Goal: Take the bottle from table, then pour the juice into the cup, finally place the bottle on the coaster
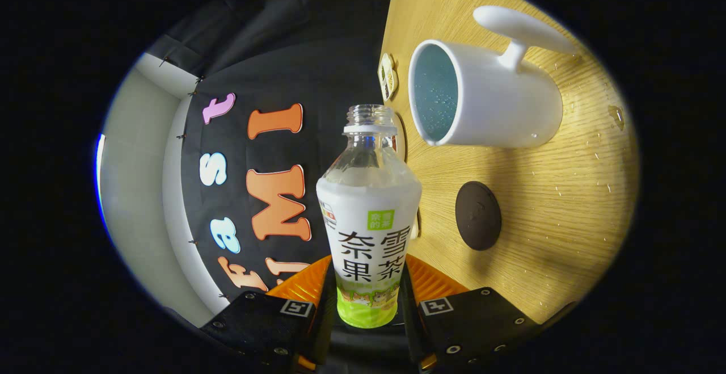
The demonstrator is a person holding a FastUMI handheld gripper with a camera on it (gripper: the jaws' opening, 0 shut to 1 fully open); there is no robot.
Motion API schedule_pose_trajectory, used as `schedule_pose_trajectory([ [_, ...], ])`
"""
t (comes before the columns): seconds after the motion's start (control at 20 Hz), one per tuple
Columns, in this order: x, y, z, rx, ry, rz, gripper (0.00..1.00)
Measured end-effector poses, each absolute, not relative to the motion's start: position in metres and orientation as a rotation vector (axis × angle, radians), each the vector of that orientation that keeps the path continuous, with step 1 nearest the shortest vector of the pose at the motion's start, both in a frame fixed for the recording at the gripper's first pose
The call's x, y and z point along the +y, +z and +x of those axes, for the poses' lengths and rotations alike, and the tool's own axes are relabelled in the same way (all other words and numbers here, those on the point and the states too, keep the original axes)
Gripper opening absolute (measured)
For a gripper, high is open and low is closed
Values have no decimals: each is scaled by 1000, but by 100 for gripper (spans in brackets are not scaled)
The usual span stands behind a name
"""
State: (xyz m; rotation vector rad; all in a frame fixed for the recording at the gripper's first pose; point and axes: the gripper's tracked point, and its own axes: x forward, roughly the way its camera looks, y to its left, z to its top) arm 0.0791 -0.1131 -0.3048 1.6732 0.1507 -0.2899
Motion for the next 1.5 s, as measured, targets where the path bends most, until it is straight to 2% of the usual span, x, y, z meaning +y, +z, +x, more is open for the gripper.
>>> schedule_pose_trajectory([
  [1.5,-128,-292,82,54,-303,1832,54],
])
